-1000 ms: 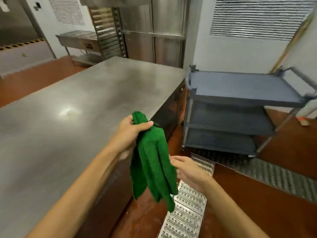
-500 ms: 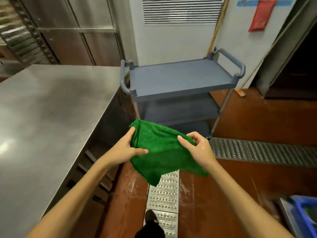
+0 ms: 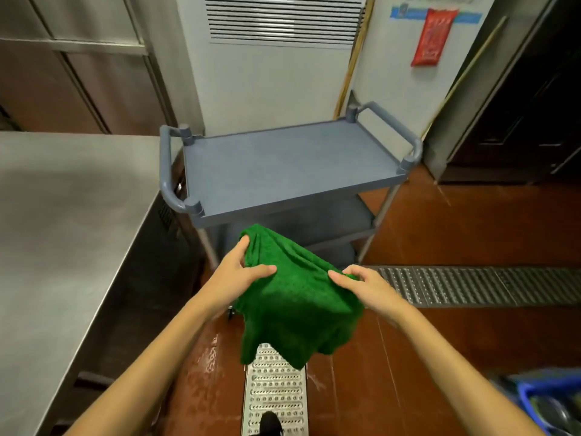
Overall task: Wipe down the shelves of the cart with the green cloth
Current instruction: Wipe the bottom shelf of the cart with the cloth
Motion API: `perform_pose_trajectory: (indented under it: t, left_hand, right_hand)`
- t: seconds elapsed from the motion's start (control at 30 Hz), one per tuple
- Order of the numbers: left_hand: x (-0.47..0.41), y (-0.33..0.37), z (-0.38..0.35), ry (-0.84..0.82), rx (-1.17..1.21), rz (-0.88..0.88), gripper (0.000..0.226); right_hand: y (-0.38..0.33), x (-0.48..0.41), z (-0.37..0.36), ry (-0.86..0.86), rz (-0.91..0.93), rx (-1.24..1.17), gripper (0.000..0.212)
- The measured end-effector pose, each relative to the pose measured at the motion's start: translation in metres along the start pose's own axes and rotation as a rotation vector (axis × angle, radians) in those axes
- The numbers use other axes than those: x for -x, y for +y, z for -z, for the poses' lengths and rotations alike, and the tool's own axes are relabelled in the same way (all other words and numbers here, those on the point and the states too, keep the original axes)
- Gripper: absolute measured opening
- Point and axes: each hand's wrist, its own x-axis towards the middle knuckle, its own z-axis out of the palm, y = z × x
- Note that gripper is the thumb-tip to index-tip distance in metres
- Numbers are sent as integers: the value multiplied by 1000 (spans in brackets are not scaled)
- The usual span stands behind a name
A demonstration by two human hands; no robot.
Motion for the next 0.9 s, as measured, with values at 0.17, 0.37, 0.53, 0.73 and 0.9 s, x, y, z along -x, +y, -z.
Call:
perform_pose_trajectory:
  t: [0.17, 0.37, 0.53, 0.73, 0.9]
  left_hand:
    - [-45, 1, 26, -50, -122, 72, 83]
    - [-107, -36, 39, 187, -155, 145, 19]
    - [-156, -80, 45, 303, -153, 296, 35]
    - [-196, -94, 25, 584, -142, 412, 14]
    - [-209, -101, 21, 454, -366, 356, 30]
  right_hand:
    - [-6, -48, 24, 8, -24, 45, 38]
    - [9, -122, 61, 146, -115, 156, 38]
    - [30, -195, 67, -18, -158, 135, 51]
    - [48, -278, 73, -266, -136, 476, 70]
    - [56, -333, 55, -550, -57, 904, 82]
